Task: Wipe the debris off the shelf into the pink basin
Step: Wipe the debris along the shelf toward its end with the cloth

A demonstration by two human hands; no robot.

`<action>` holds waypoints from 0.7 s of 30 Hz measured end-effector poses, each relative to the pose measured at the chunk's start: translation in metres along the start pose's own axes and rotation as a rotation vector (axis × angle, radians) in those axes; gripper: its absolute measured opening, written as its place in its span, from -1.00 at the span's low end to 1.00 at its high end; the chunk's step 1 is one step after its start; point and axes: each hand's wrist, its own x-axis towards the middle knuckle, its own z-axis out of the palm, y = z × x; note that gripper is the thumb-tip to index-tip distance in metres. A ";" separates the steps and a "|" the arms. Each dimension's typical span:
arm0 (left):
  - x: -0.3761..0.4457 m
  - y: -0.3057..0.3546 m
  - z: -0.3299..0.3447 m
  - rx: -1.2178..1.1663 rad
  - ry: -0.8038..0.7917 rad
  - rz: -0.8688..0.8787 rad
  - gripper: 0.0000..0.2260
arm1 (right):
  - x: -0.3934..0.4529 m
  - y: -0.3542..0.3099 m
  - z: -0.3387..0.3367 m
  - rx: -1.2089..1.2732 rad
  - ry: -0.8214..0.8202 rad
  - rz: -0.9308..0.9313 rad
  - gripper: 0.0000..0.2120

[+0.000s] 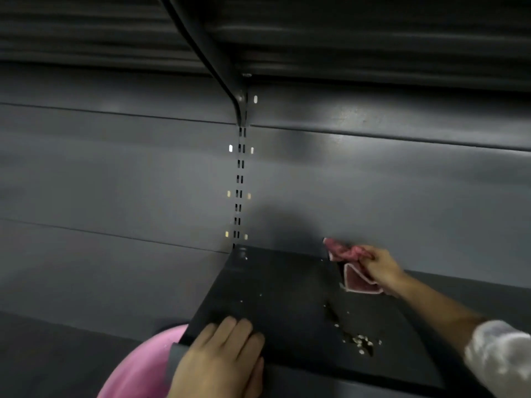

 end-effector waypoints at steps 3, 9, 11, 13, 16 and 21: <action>-0.001 0.000 0.004 0.017 0.031 -0.004 -0.70 | 0.009 -0.010 0.028 -0.113 -0.100 -0.032 -0.64; 0.001 0.000 -0.001 -0.027 0.000 0.015 -0.77 | -0.010 -0.034 0.025 -0.043 -0.466 -0.174 -0.62; 0.001 0.000 -0.002 -0.037 -0.003 0.010 -0.77 | -0.005 -0.043 0.015 0.010 -0.502 -0.177 -0.61; 0.002 0.000 -0.003 -0.030 -0.003 0.005 -0.76 | 0.009 -0.051 0.008 0.131 -0.359 -0.156 -0.64; 0.000 -0.001 -0.001 -0.018 -0.024 -0.012 -0.77 | 0.023 -0.057 0.028 0.152 -0.265 -0.087 -0.75; 0.001 0.001 -0.005 -0.008 -0.089 -0.027 -0.77 | 0.017 -0.055 0.056 -0.065 -0.504 -0.196 -0.67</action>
